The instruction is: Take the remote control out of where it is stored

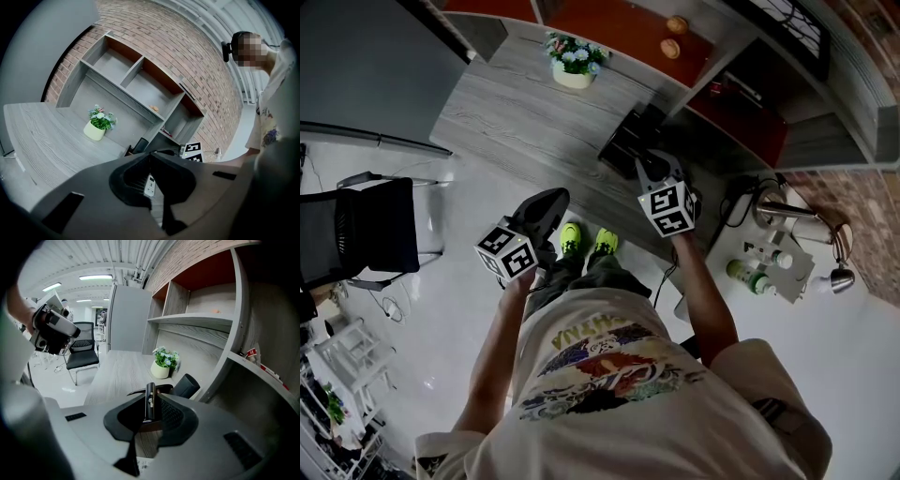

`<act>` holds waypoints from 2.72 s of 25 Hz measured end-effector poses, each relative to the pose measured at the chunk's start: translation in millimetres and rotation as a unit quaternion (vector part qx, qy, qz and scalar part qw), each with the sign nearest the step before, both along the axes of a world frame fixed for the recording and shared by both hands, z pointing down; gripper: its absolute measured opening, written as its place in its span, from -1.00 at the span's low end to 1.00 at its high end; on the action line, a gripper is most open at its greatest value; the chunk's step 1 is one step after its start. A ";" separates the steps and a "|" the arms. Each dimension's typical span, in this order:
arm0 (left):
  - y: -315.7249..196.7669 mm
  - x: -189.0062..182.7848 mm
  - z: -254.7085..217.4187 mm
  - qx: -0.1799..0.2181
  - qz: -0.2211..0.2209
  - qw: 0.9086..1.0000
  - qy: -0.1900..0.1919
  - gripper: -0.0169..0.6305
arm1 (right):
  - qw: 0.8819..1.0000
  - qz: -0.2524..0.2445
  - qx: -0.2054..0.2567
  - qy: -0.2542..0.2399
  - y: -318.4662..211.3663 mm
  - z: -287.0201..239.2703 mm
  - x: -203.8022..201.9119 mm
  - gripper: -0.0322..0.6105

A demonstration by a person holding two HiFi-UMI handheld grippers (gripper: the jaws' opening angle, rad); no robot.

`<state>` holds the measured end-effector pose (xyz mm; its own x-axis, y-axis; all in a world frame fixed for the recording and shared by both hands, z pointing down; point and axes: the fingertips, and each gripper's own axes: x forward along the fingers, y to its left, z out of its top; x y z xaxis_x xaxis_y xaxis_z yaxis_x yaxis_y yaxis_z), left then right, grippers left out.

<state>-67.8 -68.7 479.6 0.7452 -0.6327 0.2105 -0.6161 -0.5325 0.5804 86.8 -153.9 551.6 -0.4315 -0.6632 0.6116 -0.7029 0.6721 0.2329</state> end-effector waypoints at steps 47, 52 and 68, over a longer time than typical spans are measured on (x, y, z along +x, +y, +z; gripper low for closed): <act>6.1 104.6 -10.5 0.037 0.108 0.993 -0.010 -0.93 | 0.986 0.074 -0.012 -0.146 55.3 -52.2 46.2 -0.69; 4.9 94.4 -5.5 0.030 0.105 0.994 -0.012 -0.93 | 0.983 0.079 -0.022 -0.165 53.7 -50.3 36.9 -0.69; -27.3 28.6 7.2 0.002 0.127 0.992 -0.008 -0.93 | 0.969 0.116 -0.062 -0.211 29.0 -40.2 -34.8 -0.69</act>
